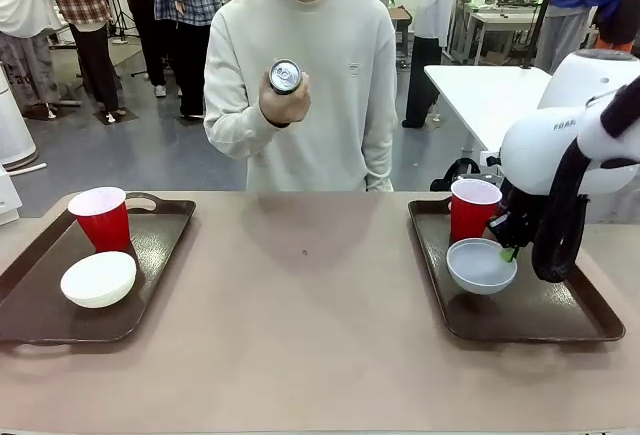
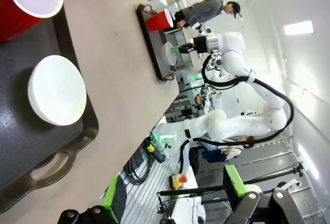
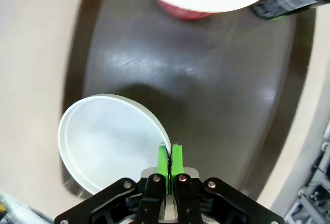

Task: Prepare tableware on both trays.
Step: Pick up a Picnic Bowl from the table and place it on a Handle tray.

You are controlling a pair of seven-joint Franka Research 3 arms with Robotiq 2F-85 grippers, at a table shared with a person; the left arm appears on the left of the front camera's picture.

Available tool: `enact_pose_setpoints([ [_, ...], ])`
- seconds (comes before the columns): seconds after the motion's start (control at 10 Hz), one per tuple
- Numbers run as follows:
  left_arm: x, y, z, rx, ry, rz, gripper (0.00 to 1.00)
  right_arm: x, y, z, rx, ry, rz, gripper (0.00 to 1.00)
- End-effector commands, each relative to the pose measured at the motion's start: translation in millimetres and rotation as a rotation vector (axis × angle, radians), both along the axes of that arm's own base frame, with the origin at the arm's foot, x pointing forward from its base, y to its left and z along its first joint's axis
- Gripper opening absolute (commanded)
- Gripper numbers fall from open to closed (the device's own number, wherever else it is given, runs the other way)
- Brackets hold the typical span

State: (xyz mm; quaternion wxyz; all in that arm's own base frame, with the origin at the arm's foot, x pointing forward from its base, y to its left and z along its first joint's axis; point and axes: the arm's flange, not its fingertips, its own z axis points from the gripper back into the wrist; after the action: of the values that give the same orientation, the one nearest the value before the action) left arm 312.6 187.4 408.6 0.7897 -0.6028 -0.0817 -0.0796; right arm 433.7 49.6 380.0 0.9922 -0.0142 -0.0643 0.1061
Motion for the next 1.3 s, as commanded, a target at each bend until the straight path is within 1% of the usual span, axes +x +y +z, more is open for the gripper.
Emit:
enact_pose_setpoints([
  [0.0,-2,2,0,-0.006,-0.023,-0.012,1.00,31,0,-18,-0.058,0.006,-0.057,0.03],
  [0.1,-2,2,0,-0.006,-0.023,-0.012,1.00,36,1,-25,-0.049,0.024,-0.036,0.03],
  [0.2,-2,2,0,-0.006,-0.023,-0.012,1.00,39,1,-28,-0.048,0.034,-0.012,0.63],
  [0.3,-2,2,0,-0.006,-0.023,-0.012,1.00,37,0,-25,-0.037,0.031,-0.001,0.63],
  [0.4,-2,2,0,-0.006,-0.023,-0.012,1.00,31,-2,-17,-0.008,0.023,-0.024,1.00],
  [0.5,-2,2,0,-0.006,-0.023,-0.012,1.00,14,-4,3,0.048,0.006,-0.076,0.66],
  [0.6,-2,2,0,-0.006,-0.023,-0.012,1.00,-10,-7,30,0.084,-0.041,-0.054,1.00],
  [0.7,-2,2,0,-0.006,-0.023,-0.012,1.00,-30,-8,51,0.106,-0.062,-0.049,0.86],
  [0.8,-2,2,0,-0.006,-0.023,-0.012,1.00,-50,-9,68,0.145,-0.057,-0.029,1.00],
  [0.9,-2,2,0,-0.006,-0.023,-0.012,1.00,-70,-8,82,0.168,-0.047,-0.001,1.00],
  [1.0,-2,2,0,-0.006,-0.023,-0.012,1.00,-88,-8,93,0.202,-0.017,0.014,1.00],
  [1.1,-2,2,0,-0.006,-0.023,-0.012,1.00,-106,-9,99,0.211,0.024,0.024,0.87],
  [1.2,-2,2,0,-0.006,-0.023,-0.012,1.00,-114,-9,102,0.204,0.022,0.029,0.97],
])
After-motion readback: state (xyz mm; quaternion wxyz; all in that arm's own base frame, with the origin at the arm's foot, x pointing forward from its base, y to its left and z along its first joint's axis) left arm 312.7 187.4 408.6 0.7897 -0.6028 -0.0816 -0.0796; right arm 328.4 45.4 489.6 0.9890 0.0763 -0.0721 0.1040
